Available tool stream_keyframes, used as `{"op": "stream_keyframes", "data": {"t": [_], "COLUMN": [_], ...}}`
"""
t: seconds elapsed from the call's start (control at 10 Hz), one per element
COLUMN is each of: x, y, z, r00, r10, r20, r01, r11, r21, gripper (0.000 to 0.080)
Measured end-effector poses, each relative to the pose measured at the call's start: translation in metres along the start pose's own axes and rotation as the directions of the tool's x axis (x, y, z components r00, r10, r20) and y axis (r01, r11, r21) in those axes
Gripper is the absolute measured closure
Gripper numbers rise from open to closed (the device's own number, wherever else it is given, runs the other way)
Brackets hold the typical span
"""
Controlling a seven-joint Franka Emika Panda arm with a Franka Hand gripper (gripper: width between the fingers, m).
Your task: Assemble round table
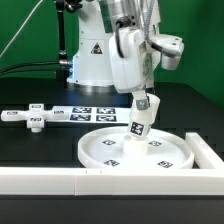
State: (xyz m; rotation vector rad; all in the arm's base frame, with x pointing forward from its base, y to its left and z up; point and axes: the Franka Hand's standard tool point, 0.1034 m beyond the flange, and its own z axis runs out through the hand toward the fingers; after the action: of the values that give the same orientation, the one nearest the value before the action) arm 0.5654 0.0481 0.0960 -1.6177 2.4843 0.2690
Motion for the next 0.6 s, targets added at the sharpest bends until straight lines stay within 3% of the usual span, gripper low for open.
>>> {"op": "stream_keyframes", "data": {"t": [0.2,0.3,0.6], "x": [-0.0009,-0.0016,-0.0017], "y": [0.0006,0.001,0.0011], "z": [0.0004,0.0005,0.0006], "r00": [0.997,0.997,0.944], "r10": [-0.078,-0.081,-0.329], "r20": [0.0,0.0,0.0], "r01": [0.078,0.081,0.329], "r11": [0.997,0.997,0.944], "r21": [-0.001,-0.001,-0.002], "gripper": [0.0182,0.016,0.0151]}}
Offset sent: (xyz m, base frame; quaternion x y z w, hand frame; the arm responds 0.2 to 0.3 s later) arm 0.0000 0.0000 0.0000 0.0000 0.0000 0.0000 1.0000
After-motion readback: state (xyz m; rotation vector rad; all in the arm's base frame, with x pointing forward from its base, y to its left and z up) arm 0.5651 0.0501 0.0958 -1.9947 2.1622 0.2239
